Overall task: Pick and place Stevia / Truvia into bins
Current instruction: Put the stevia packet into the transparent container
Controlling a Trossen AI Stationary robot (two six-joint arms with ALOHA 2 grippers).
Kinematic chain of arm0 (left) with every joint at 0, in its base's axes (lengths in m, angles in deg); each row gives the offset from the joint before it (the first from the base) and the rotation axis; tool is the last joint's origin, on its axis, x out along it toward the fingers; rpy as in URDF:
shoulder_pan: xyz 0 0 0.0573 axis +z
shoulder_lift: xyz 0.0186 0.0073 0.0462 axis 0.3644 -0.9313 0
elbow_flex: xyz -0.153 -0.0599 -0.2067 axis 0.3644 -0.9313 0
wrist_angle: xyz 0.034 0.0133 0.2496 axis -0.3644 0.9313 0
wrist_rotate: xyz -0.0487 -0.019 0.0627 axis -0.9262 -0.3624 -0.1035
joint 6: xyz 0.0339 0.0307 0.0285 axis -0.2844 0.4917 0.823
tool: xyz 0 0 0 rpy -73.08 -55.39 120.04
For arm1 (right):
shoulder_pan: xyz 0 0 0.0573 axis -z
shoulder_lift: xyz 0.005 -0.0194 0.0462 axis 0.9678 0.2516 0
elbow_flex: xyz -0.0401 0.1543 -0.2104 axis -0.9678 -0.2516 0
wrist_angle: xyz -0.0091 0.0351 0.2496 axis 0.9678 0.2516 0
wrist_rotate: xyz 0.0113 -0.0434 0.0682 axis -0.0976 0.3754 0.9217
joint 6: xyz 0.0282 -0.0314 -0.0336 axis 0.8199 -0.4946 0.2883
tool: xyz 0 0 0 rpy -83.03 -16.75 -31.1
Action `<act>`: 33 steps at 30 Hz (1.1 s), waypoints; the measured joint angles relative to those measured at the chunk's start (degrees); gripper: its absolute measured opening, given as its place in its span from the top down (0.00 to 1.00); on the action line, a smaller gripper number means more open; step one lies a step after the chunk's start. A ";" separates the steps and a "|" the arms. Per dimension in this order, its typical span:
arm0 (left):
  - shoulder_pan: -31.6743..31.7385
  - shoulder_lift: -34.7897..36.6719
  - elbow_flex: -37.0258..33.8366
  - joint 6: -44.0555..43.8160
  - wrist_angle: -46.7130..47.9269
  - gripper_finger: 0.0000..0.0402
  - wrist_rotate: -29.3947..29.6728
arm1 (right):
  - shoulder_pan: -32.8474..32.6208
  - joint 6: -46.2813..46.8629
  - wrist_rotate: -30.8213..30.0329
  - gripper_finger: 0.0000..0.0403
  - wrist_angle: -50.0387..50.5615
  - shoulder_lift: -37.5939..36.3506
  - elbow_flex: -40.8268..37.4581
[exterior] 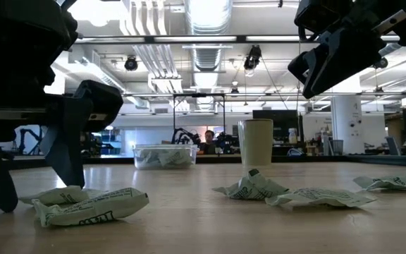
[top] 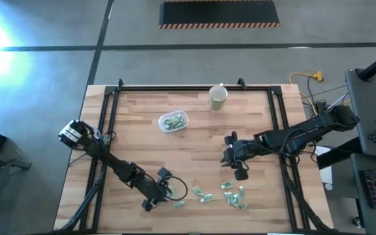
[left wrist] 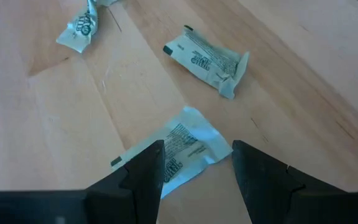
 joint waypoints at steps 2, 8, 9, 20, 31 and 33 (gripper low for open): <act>0.00 0.00 -0.02 0.01 0.01 0.57 0.31 | 0.00 -0.05 0.00 0.83 0.00 0.00 0.00; 0.29 0.00 -0.02 -1.26 0.15 0.57 0.67 | 0.00 0.11 0.00 0.83 0.00 0.00 0.00; 0.42 0.00 -0.02 -1.35 0.17 0.57 0.74 | 0.00 0.11 0.00 0.83 0.00 0.00 0.00; 1.43 0.00 -0.04 -4.96 0.78 0.58 0.75 | 0.00 0.17 0.00 0.83 0.00 0.00 0.00; 2.29 0.09 -0.87 -5.76 0.83 0.81 0.71 | 0.00 0.13 -0.02 0.83 0.00 0.00 0.00; 2.29 0.09 -0.87 -5.44 0.85 0.85 0.71 | 0.00 0.11 -0.02 0.83 0.00 0.00 0.00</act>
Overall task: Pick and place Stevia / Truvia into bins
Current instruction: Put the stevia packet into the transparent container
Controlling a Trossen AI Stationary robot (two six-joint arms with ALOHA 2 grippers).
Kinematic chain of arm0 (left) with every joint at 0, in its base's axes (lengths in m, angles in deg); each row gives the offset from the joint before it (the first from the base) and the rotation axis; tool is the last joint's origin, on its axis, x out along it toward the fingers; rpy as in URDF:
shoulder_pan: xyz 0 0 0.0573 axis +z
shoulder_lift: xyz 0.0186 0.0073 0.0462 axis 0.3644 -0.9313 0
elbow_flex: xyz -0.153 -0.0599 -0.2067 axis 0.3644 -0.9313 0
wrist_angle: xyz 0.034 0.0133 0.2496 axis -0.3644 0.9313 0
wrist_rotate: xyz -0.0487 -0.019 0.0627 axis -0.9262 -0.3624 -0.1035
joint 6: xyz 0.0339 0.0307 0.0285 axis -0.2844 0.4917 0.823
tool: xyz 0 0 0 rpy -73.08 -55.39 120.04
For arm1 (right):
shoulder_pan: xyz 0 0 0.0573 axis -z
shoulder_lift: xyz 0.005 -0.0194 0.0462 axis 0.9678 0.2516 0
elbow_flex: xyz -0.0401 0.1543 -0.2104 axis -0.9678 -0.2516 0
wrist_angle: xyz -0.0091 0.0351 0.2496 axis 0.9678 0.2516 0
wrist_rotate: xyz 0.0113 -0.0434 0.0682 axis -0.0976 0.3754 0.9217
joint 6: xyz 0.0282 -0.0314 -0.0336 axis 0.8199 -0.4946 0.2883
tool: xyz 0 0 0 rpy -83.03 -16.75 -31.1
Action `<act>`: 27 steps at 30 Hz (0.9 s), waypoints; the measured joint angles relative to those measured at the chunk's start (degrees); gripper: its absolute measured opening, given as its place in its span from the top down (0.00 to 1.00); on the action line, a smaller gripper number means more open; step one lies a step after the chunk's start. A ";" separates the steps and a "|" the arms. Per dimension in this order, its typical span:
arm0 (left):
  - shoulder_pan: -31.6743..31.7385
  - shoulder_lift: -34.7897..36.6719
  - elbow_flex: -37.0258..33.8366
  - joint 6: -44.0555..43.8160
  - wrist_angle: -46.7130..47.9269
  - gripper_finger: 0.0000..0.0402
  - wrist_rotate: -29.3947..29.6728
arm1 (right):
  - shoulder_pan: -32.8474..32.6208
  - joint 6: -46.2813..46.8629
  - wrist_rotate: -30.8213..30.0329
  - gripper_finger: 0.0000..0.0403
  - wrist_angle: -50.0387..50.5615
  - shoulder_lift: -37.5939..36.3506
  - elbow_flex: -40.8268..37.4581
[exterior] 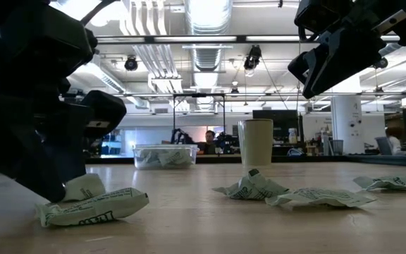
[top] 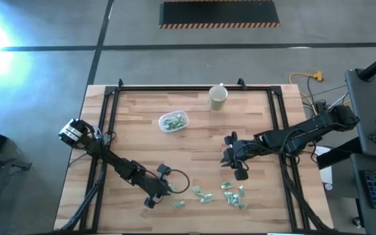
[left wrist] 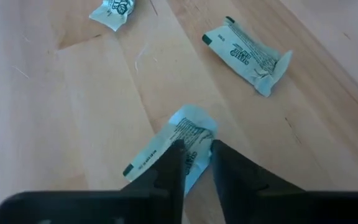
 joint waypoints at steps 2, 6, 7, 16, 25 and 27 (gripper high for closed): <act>0.00 0.00 0.00 0.68 0.00 0.89 -0.04 | 0.00 0.00 0.00 0.83 0.00 0.00 0.00; 0.00 0.00 0.01 2.27 0.00 0.96 -0.11 | 0.00 -0.06 0.00 0.83 0.00 0.00 0.00; 0.00 0.00 0.09 2.93 0.09 0.97 -0.09 | 0.02 -0.14 0.00 0.83 0.00 0.00 0.00; 0.03 0.25 0.74 4.82 0.74 1.00 2.06 | 0.02 -0.23 -1.40 0.83 0.00 0.02 -0.85; 0.03 3.64 0.74 6.34 3.61 1.00 16.91 | 0.02 -0.24 -1.51 0.83 -0.05 0.02 -1.51; 0.04 5.19 0.79 6.41 5.68 1.00 22.72 | 0.02 -0.24 -1.51 0.83 -0.10 0.02 -1.53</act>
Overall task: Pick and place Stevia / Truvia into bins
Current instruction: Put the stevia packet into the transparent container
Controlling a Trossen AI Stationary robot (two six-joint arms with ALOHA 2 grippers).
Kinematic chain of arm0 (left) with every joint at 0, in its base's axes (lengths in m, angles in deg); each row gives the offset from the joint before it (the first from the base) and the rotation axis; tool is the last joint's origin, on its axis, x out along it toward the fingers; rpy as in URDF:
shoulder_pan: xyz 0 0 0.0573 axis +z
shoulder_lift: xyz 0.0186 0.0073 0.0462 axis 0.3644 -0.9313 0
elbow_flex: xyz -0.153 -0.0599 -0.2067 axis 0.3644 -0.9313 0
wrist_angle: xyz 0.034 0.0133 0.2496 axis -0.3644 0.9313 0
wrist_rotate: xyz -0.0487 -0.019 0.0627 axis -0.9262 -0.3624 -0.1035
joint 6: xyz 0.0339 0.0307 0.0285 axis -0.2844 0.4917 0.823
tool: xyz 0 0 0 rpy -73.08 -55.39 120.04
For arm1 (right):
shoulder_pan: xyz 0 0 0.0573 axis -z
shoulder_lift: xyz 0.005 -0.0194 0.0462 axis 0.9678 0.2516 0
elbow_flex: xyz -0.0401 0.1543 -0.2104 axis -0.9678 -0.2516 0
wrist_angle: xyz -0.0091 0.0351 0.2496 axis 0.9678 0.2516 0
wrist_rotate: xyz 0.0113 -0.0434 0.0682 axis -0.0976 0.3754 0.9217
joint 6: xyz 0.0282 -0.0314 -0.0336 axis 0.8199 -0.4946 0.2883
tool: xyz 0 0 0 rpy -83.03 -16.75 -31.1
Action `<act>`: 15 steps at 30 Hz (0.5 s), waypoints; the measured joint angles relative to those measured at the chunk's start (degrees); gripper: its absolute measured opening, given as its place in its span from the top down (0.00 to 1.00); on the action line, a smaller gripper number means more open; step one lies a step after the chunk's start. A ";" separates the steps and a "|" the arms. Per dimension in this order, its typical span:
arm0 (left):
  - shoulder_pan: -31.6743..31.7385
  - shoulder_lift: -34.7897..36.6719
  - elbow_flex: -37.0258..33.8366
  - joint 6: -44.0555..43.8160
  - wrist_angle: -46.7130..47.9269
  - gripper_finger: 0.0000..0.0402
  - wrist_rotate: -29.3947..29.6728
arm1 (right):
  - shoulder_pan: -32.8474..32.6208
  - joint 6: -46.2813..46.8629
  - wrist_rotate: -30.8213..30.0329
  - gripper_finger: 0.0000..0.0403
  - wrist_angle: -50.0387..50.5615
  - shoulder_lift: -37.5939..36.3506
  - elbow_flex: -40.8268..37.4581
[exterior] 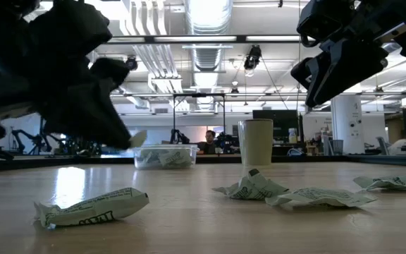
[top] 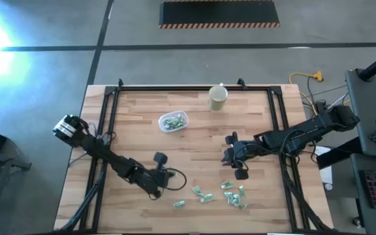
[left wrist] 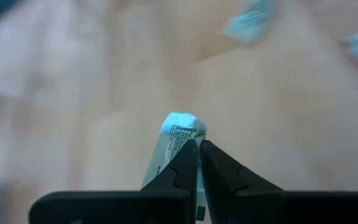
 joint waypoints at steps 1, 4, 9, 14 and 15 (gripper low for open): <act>0.00 0.97 0.00 0.43 1.68 1.00 2.87 | 0.00 0.00 0.00 0.83 -0.15 0.00 -0.02; 0.79 3.99 0.00 1.29 5.57 1.00 8.11 | 0.00 0.00 0.00 0.83 -0.97 0.00 -0.02; 5.50 9.44 -0.46 1.75 11.51 1.00 10.45 | 0.02 -0.02 0.00 0.83 -1.58 0.00 -0.02; 14.12 13.71 -1.91 6.21 12.06 1.00 10.48 | 0.02 -0.02 0.00 0.83 -1.62 0.00 -0.02; 16.26 14.44 -2.06 6.91 12.06 1.00 10.46 | 0.02 -0.02 0.00 0.83 -1.66 0.00 -0.02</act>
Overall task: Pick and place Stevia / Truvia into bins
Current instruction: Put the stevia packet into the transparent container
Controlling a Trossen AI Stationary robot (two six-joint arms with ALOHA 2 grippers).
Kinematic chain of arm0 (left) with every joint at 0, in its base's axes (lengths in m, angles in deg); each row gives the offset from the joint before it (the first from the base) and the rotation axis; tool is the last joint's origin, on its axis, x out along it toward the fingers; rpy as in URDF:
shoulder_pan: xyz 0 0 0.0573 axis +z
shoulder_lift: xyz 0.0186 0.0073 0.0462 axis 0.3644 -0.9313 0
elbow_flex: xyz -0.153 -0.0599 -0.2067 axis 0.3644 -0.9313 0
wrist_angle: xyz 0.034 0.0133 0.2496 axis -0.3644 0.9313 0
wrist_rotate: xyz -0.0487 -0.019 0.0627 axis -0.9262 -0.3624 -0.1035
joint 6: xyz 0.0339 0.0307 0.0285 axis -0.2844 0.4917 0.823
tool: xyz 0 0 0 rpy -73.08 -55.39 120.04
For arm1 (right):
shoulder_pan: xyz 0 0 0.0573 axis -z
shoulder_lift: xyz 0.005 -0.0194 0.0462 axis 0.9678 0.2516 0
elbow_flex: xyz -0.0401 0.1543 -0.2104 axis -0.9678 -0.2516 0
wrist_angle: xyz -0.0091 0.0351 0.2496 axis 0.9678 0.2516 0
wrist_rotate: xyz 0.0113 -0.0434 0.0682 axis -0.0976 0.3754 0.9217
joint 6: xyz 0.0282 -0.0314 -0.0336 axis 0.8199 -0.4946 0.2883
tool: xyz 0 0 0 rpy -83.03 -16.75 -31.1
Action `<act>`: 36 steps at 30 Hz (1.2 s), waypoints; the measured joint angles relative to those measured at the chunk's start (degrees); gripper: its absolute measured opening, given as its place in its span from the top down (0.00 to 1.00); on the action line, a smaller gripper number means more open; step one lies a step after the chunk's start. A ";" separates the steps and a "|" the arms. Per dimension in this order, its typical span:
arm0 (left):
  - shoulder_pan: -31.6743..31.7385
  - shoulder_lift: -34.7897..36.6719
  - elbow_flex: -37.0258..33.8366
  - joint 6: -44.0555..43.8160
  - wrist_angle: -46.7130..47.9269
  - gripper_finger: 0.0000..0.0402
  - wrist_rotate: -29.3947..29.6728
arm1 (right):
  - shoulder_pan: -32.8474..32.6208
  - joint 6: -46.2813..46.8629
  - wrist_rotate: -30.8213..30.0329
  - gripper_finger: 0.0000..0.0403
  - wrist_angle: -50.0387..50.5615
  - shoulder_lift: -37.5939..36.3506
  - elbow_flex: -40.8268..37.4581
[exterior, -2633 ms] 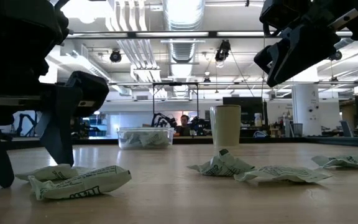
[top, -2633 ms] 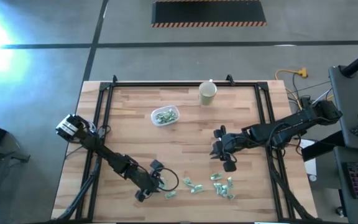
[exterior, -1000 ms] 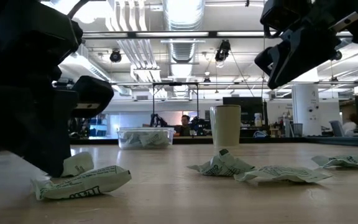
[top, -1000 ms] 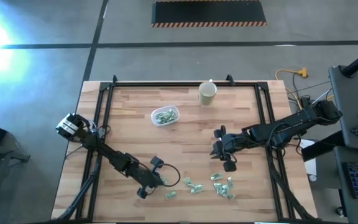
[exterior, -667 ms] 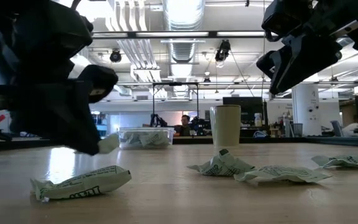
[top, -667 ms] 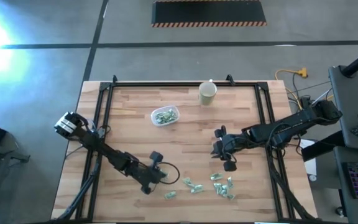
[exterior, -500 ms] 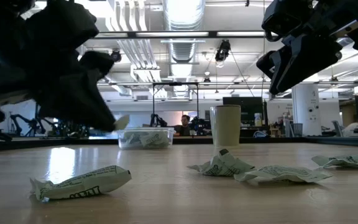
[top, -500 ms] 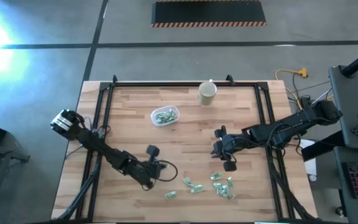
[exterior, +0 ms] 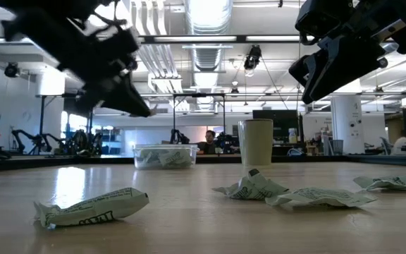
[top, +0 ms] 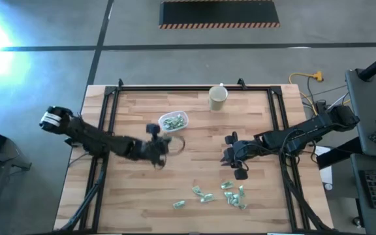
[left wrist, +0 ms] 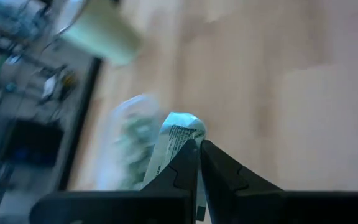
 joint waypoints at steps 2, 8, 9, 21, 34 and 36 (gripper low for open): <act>4.43 1.10 -0.08 1.25 -0.17 1.00 -0.37 | -0.02 0.00 0.02 0.83 0.01 0.00 0.00; 17.43 1.58 -0.19 2.43 -1.25 1.00 -11.39 | -0.02 -0.07 0.00 0.83 0.05 0.00 -0.03; 19.09 1.32 -0.21 2.85 -2.23 1.00 -13.67 | -0.01 -0.11 0.02 0.83 0.07 0.00 -0.04; 28.70 -2.02 -0.51 4.45 -6.11 1.00 -26.15 | 0.00 -0.22 0.02 0.83 0.16 0.00 -0.04; 31.72 -5.51 -0.34 1.35 -6.99 0.96 -27.30 | 0.00 -0.22 0.02 0.83 0.14 0.00 -0.04; 31.72 -5.47 -0.38 1.35 -6.92 0.91 -27.30 | -0.02 -0.22 0.02 0.83 0.14 0.00 -0.04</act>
